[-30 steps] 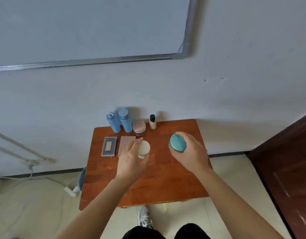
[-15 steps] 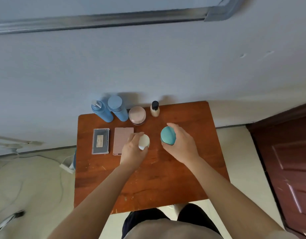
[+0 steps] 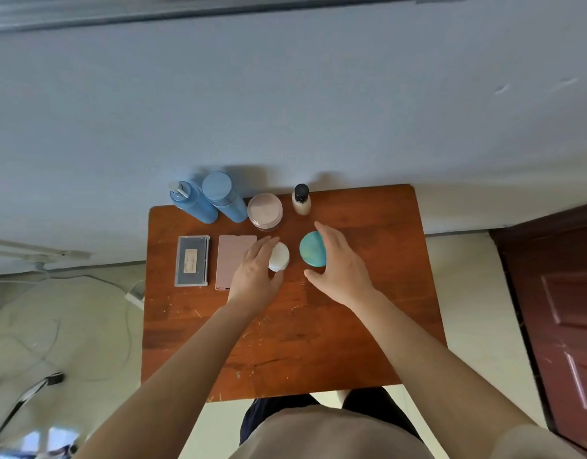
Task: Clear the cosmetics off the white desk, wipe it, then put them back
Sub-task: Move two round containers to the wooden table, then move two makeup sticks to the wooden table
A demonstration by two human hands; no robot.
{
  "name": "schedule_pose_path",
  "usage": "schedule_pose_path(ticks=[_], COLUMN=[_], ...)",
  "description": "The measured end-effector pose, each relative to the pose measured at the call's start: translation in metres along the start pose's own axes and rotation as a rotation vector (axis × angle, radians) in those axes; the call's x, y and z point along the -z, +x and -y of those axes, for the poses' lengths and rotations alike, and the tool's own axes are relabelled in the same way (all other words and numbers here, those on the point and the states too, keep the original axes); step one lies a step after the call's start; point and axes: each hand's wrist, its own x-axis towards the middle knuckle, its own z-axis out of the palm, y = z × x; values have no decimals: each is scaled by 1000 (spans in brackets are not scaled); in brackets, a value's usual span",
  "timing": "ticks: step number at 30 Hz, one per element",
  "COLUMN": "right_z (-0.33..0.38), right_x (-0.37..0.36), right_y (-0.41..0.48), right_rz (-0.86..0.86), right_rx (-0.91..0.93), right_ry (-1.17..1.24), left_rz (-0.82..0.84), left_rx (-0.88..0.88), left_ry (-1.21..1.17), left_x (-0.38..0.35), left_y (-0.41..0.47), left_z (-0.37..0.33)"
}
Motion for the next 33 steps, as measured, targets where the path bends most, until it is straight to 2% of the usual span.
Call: schedule_pose_path(ticks=[2,4,10,13,17,20,25,29,33], right_z=[0,1,13,19,14,-4,-42,-58,-56], right_x=[10,25,96,129,154,146,107,85,60], right_y=[-5,-9,-26,-40,-80,-136,-264,-388,-508], right_rz=[37,-29,-311,-515,-770,-883,-966,-1097,-1260], right_rx=[7,20,77,75,-18,-160,-547,-834,-1054], right_ry=[9,16,32,-33,-160,-189,-214,-253,-286], left_rz=[-25,-86,-360,-419,-479,-433,-186,-11,84], left_rx=[-35,-79,-246,-325,-421,-559,-843,-1140,-1389], left_ry=[64,139,238,303,337,336,278,247,180], left_x=[12,26,79,106,123,105,36,-19,-55], left_y=[-3,-7,-6,-2,-7,-18,-62,-127,-216], left_z=[-5,-14,-60,-91,-133,-155,-210,-271,-323])
